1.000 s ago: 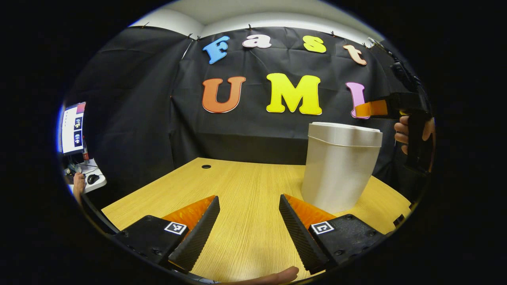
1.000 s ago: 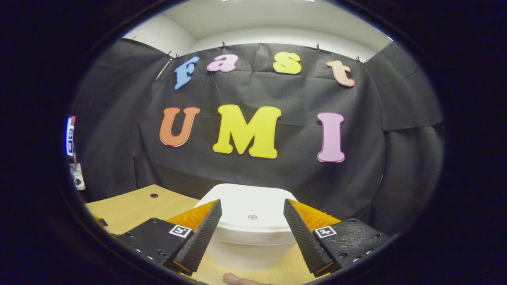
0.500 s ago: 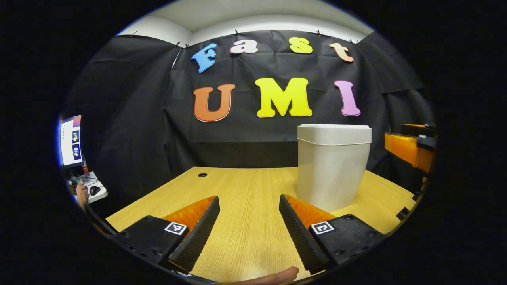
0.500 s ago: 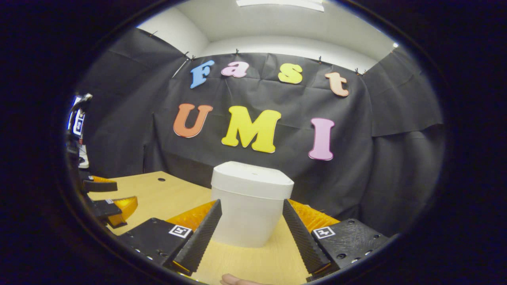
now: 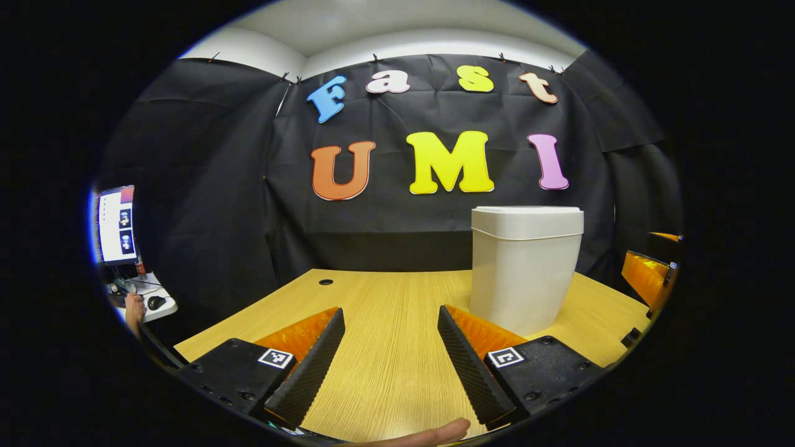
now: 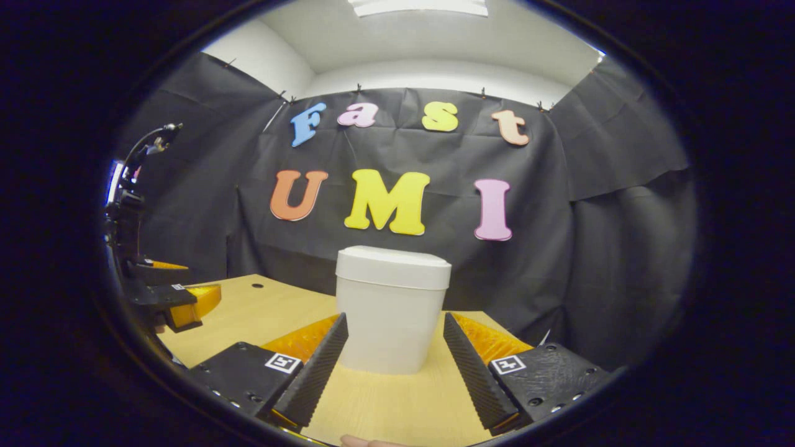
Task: Press the lid of the desktop garbage bin to open it, pick up the crumpled paper on the desktop and throw it into the bin, then pick up the pop can on the desktop and drop it into the bin, and finally close the garbage bin lid.
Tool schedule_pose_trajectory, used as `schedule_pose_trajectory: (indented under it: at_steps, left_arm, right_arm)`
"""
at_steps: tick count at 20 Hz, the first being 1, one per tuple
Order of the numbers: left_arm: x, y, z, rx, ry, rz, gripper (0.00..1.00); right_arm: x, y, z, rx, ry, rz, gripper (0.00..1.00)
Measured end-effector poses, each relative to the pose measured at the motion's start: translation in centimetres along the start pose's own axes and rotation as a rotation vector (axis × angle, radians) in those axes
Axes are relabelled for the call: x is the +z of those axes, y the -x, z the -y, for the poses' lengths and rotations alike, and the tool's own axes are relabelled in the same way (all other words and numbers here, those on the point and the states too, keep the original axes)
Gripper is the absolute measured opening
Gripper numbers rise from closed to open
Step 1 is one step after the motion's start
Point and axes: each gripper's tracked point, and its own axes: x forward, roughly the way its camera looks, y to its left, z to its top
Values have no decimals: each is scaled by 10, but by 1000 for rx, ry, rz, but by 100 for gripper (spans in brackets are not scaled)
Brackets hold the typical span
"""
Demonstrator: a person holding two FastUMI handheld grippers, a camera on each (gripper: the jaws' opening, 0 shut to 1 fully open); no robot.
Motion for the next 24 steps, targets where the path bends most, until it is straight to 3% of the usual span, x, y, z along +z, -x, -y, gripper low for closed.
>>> schedule_pose_trajectory:
  at_steps: [5, 6, 11, 15, 21, 24]
  left_arm:
    - [3, 5, 15, -18, -24, 10, 98]
    - [3, 6, 16, -15, -28, 12, 98]
    - [0, 5, 37, -30, -3, -2, 98]
    - [6, 8, 36, 50, -23, 18, 98]
    - [21, 15, 63, 34, -43, 53, 97]
    - [25, 19, 78, 32, -62, 53, 97]
  right_arm:
    - [-4, 6, 0, 17, -5, -3, 95]
    - [-4, 8, 4, 14, -1, -1, 98]
    - [-1, 3, 30, -11, 1, 5, 95]
    - [-5, 3, 50, -1, -31, 7, 95]
    - [-18, -1, 79, -2, -116, -52, 95]
    - [-11, 9, 83, 22, -107, -22, 95]
